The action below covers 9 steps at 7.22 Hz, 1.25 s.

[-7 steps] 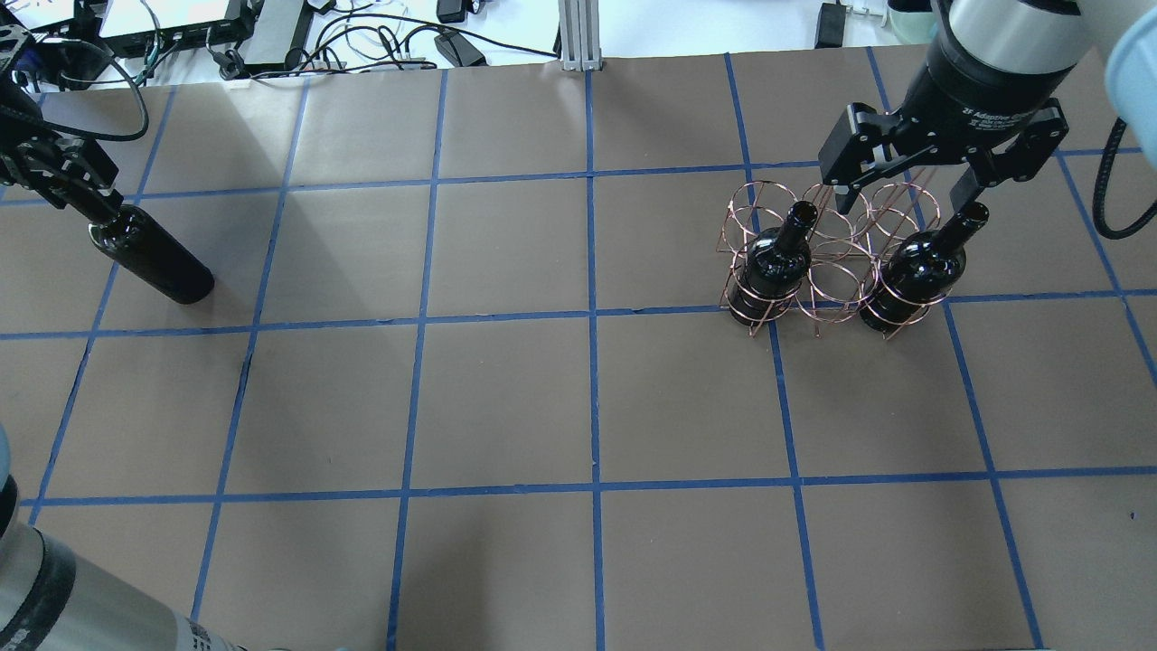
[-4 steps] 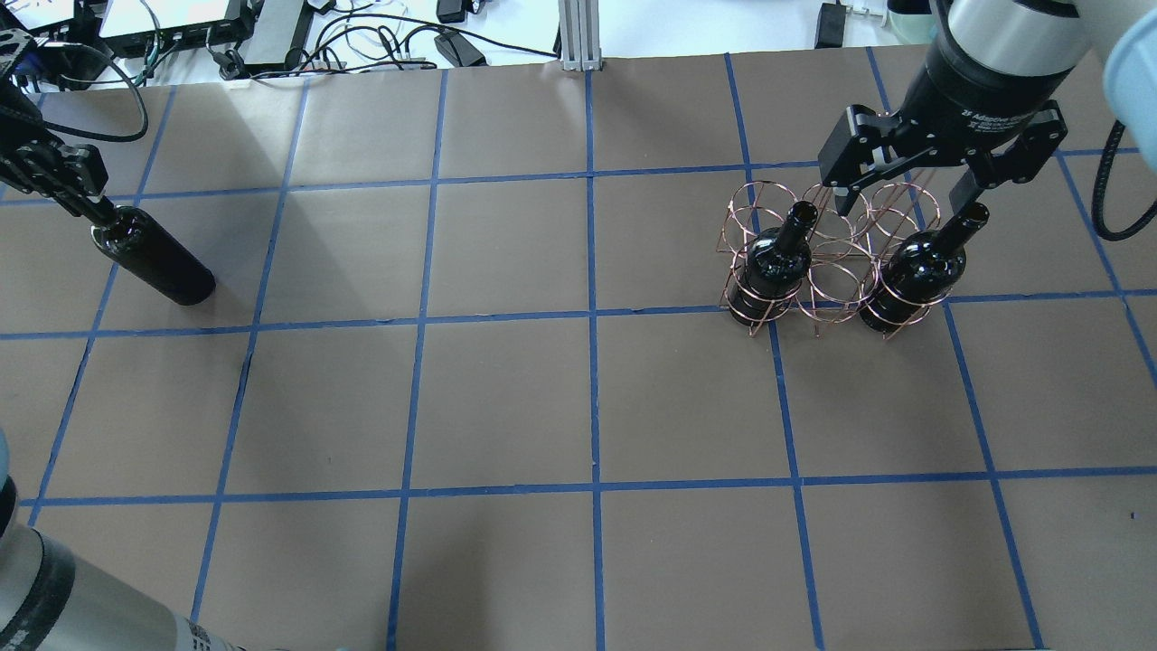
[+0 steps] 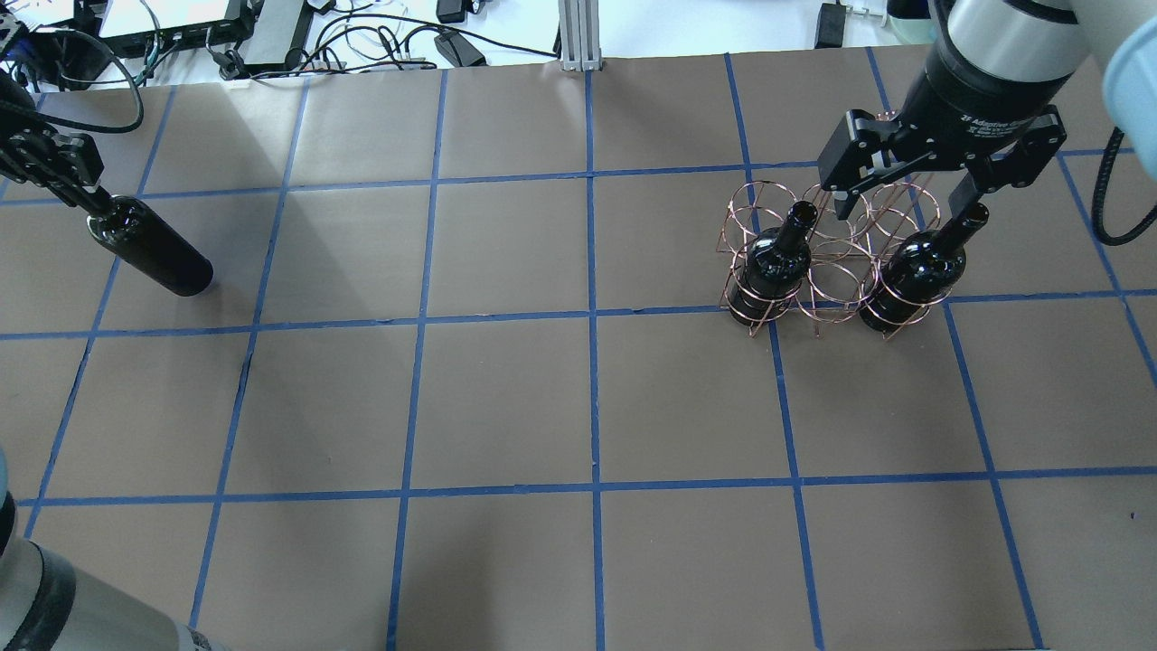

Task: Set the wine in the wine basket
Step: 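Lift the bottle with the left gripper, tilting it upright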

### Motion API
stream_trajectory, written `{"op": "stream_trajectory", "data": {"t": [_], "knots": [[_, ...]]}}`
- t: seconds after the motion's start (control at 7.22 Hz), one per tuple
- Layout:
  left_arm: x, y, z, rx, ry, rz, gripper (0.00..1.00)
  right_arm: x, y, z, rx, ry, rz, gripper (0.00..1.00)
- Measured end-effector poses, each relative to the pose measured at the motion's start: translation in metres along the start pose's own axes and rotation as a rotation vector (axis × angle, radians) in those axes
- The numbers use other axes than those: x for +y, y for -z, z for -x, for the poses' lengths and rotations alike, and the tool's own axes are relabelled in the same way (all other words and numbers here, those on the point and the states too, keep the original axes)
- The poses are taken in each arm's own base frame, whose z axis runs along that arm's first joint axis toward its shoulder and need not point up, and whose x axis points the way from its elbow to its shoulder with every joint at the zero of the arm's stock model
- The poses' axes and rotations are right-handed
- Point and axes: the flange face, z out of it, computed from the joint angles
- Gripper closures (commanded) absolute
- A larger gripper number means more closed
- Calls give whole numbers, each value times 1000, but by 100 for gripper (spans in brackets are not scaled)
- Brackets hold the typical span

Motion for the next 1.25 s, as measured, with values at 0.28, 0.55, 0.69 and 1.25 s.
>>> {"op": "stream_trajectory", "data": {"t": [0.28,0.55,0.69,1.25], "knots": [[0,28,-41,-17,24,-26,100,0,0,0,0,0,-1,1],[-1,45,-97,-14,50,-43,100,0,0,-1,1,-1,-2,1],[4,45,-121,-1,66,-42,100,0,0,0,1,-1,-3,1],[25,57,-202,38,123,-57,100,1,1,1,-6,-5,-9,1]]}}
